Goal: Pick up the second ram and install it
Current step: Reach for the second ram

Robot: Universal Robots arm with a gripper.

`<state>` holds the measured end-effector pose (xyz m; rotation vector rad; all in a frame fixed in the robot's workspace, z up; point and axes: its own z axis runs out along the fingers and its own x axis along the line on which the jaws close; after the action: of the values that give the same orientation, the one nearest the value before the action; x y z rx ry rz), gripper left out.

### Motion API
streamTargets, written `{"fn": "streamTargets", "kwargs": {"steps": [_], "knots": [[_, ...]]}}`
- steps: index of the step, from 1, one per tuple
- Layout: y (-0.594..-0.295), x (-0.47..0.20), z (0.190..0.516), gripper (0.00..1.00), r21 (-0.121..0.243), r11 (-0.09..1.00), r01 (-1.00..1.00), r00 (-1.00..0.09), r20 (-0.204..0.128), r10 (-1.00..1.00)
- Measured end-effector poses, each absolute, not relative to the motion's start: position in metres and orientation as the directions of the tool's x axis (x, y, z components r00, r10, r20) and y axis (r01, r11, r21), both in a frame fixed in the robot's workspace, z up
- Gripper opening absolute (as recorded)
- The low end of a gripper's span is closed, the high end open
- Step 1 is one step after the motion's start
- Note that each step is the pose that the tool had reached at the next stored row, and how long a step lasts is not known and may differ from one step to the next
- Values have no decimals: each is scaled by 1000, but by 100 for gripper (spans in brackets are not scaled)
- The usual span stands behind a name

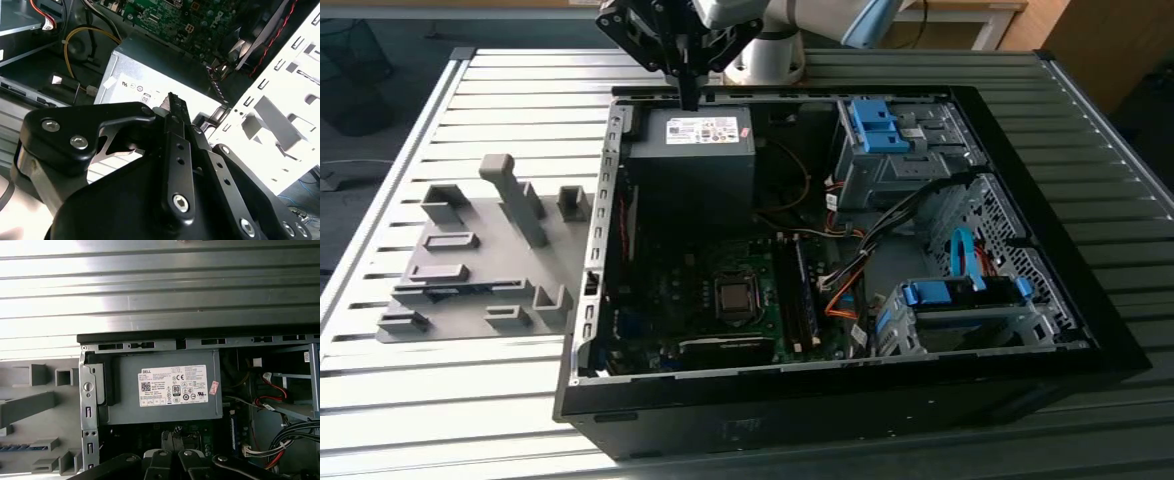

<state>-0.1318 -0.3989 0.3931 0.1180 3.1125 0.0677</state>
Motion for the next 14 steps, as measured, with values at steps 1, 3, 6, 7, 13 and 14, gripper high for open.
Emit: {"fn": "streamTargets", "kwargs": {"steps": [1, 3, 6, 7, 13, 14], "knots": [[-399, -132, 393, 11, 44, 996, 75, -997, -24, 76], [-399, -132, 393, 11, 44, 996, 75, -997, -24, 76], [-399, -133, 393, 11, 44, 996, 75, -997, -24, 76], [-399, -133, 393, 11, 44, 996, 75, -997, -24, 76], [-399, -135, 393, 11, 44, 996, 75, -997, -24, 76], [-399, -135, 393, 11, 44, 996, 75, -997, -24, 76]]}}
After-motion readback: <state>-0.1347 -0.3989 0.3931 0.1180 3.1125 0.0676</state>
